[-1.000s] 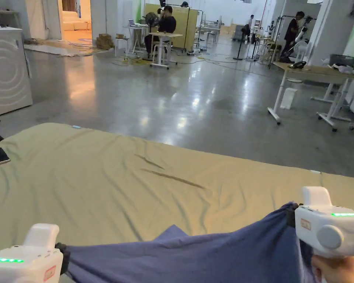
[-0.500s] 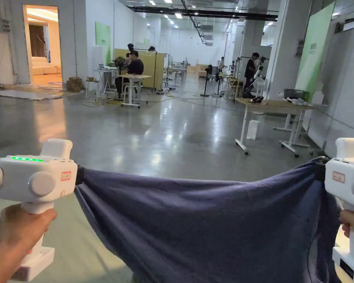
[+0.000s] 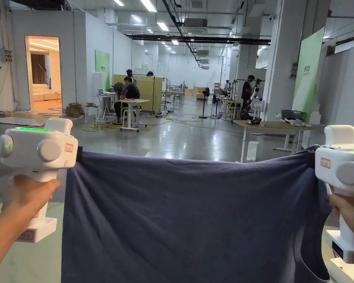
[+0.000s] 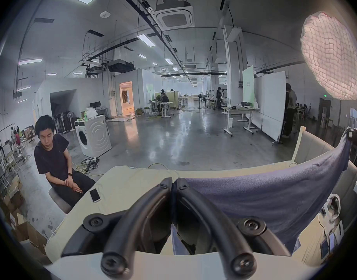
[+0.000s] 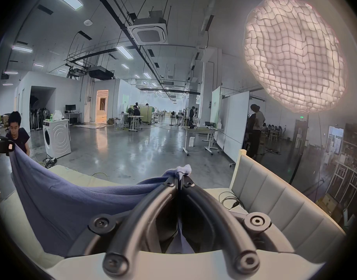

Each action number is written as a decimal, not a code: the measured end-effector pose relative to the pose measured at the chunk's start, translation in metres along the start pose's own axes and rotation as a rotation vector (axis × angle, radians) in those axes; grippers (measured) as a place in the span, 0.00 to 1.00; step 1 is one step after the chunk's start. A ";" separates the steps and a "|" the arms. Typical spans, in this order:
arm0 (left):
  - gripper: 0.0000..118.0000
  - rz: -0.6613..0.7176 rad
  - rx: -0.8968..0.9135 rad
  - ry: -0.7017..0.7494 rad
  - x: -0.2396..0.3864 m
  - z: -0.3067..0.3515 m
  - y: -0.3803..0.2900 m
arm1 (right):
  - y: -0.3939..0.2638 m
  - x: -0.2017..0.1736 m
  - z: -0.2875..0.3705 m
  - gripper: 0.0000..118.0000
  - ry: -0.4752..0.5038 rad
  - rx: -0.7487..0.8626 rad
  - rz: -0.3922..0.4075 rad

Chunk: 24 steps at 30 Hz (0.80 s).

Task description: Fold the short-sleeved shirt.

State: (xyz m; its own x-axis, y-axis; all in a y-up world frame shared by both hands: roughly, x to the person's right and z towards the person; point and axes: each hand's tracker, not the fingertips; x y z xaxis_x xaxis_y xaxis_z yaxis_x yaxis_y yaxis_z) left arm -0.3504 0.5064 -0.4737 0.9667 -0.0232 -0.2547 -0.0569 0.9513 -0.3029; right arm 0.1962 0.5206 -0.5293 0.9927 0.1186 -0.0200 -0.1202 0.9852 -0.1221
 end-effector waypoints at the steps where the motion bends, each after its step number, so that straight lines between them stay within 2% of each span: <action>1: 0.04 0.008 -0.003 0.009 -0.001 -0.006 0.006 | 0.004 -0.003 -0.007 0.00 0.001 0.004 -0.002; 5: 0.04 0.020 0.001 0.012 -0.004 -0.030 0.027 | 0.022 -0.013 -0.036 0.00 -0.010 0.012 -0.006; 11: 0.04 0.032 0.035 0.009 0.000 -0.055 0.058 | 0.045 -0.017 -0.069 0.00 -0.041 0.034 0.030; 16: 0.04 -0.016 0.051 0.020 0.008 -0.067 0.070 | 0.054 -0.013 -0.076 0.00 -0.055 0.060 0.038; 24: 0.04 -0.028 0.030 0.003 0.011 -0.069 0.037 | 0.017 -0.009 -0.061 0.00 -0.051 0.055 0.045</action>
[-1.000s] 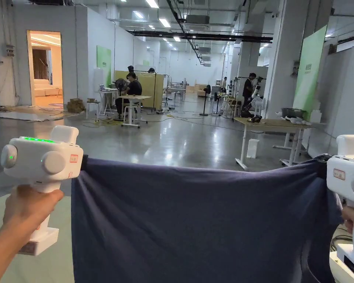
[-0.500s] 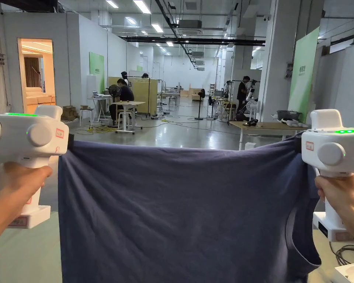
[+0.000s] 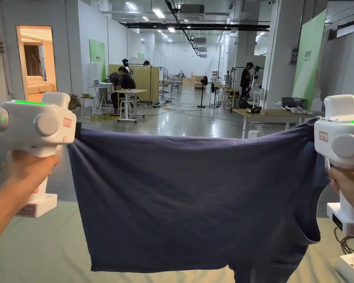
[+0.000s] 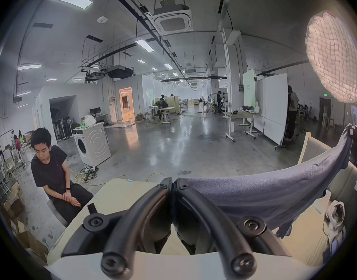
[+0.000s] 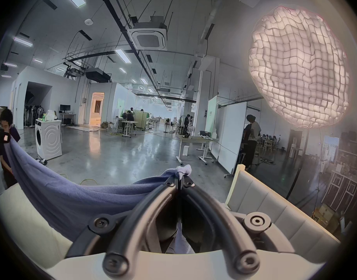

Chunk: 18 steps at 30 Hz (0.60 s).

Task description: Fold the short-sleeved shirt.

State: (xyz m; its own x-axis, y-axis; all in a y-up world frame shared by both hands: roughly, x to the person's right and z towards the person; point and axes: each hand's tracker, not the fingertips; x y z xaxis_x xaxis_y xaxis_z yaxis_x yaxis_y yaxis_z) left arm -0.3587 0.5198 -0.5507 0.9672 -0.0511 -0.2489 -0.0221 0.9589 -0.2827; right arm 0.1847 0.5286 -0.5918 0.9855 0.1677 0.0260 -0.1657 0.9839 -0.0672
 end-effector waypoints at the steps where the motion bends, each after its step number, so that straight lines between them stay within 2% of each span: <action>1: 0.04 0.015 0.003 -0.002 0.001 0.005 -0.012 | -0.010 0.002 0.006 0.00 0.009 -0.006 -0.010; 8: 0.04 -0.015 -0.070 -0.034 0.008 0.048 -0.125 | -0.091 0.014 0.067 0.00 0.043 -0.073 -0.022; 12: 0.04 -0.015 -0.115 -0.059 0.006 0.082 -0.185 | -0.138 0.023 0.101 0.00 0.045 -0.100 0.054; 18: 0.04 0.071 -0.116 -0.072 -0.013 0.133 -0.246 | -0.179 0.037 0.172 0.00 0.059 -0.127 0.042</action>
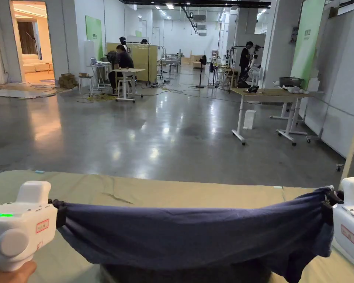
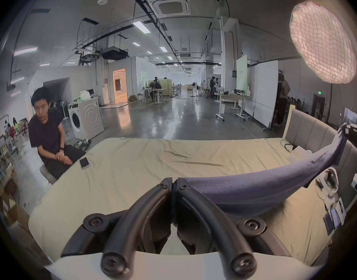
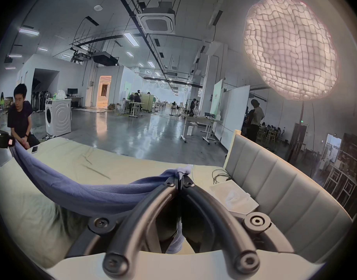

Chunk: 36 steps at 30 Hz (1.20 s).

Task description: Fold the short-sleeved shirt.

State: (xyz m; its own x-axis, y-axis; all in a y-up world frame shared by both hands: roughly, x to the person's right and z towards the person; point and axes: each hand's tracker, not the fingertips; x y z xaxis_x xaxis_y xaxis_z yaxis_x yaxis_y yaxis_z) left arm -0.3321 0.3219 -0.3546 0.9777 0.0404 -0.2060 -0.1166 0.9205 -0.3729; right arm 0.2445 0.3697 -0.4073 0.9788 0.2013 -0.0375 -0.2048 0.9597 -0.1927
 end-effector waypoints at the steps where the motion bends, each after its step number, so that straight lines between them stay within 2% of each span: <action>1: 0.04 0.006 -0.010 -0.008 -0.002 0.009 -0.010 | -0.006 -0.002 0.012 0.00 -0.006 0.001 0.011; 9: 0.04 0.034 -0.083 -0.001 -0.014 0.073 -0.098 | -0.068 -0.010 0.096 0.00 0.011 -0.052 0.041; 17: 0.04 0.040 -0.282 -0.007 -0.025 0.102 -0.195 | -0.168 -0.031 0.151 0.00 0.022 -0.302 0.106; 21: 0.04 0.028 -0.411 -0.026 -0.026 0.100 -0.237 | -0.217 -0.036 0.155 0.00 0.039 -0.446 0.063; 27: 0.04 0.018 -0.637 -0.039 -0.029 0.075 -0.285 | -0.277 -0.034 0.134 0.00 0.060 -0.692 0.042; 31: 0.04 0.029 -0.693 -0.040 -0.030 0.064 -0.299 | -0.295 -0.030 0.119 0.00 0.050 -0.763 -0.009; 36: 0.05 0.010 -0.701 -0.034 -0.031 0.060 -0.293 | -0.300 -0.036 0.111 0.01 0.055 -0.795 0.031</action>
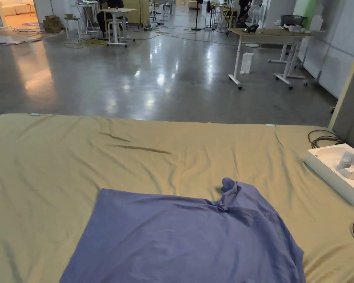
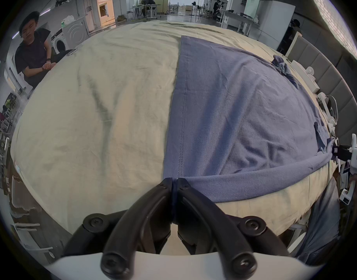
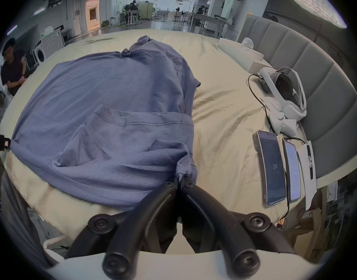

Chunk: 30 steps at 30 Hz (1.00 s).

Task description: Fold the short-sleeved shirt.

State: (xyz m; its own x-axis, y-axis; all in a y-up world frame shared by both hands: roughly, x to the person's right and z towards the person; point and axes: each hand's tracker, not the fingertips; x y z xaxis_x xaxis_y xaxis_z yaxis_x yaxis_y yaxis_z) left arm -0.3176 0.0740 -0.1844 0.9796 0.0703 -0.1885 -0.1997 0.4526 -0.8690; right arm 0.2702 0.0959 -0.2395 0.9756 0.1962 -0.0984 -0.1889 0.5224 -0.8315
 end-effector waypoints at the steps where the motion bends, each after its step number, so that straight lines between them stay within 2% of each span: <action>1: 0.08 0.000 -0.005 0.005 0.001 0.003 0.004 | 0.003 -0.003 0.005 0.02 -0.012 -0.002 0.015; 2: 0.15 -0.001 -0.004 0.015 0.001 0.007 0.007 | 0.006 -0.005 0.010 0.06 -0.022 0.006 0.025; 3: 0.27 -0.004 0.004 0.037 0.002 0.013 0.010 | 0.010 -0.006 0.017 0.17 -0.038 0.027 0.036; 4: 0.34 -0.012 0.035 0.065 0.004 0.021 0.016 | 0.016 -0.007 0.024 0.27 -0.056 0.063 0.045; 6: 0.42 -0.014 0.106 0.058 0.009 0.040 0.029 | 0.032 -0.008 0.041 0.57 -0.059 0.145 0.025; 7: 0.45 0.000 0.145 0.043 0.012 0.046 0.035 | 0.038 -0.008 0.048 0.62 -0.051 0.174 0.015; 14: 0.46 -0.046 0.455 -0.049 0.066 0.097 0.088 | 0.100 -0.029 0.105 0.61 0.045 0.555 -0.067; 19: 0.46 -0.038 0.660 -0.057 0.105 0.117 0.108 | 0.126 -0.057 0.123 0.58 0.072 0.768 -0.128; 21: 0.43 -0.061 0.733 -0.045 0.117 0.122 0.109 | 0.129 -0.068 0.124 0.46 0.070 0.829 -0.155; 23: 0.33 -0.077 0.775 0.003 0.126 0.122 0.110 | 0.131 -0.078 0.123 0.36 0.046 0.850 -0.167; 24: 0.23 -0.075 0.792 0.013 0.130 0.122 0.109 | 0.132 -0.082 0.122 0.30 0.039 0.857 -0.168; 25: 0.16 -0.073 0.797 0.006 0.133 0.121 0.108 | 0.134 -0.086 0.119 0.22 0.040 0.862 -0.172; 26: 0.09 -0.070 0.798 0.006 0.134 0.122 0.108 | 0.135 -0.088 0.117 0.09 0.041 0.861 -0.172; 27: 0.07 -0.067 0.798 0.008 0.136 0.120 0.108 | 0.136 -0.089 0.115 0.01 0.041 0.860 -0.170; 30: 0.02 -0.070 0.784 0.017 0.134 0.116 0.107 | 0.138 -0.091 0.113 0.00 0.014 0.866 -0.163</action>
State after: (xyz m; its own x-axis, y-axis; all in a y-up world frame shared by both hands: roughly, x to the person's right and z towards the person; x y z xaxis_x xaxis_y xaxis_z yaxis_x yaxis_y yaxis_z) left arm -0.2046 0.2349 -0.2492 0.9875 0.0075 -0.1577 -0.0558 0.9511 -0.3039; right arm 0.1432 0.2439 -0.2835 0.9981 0.0567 -0.0259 -0.0596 0.9898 -0.1294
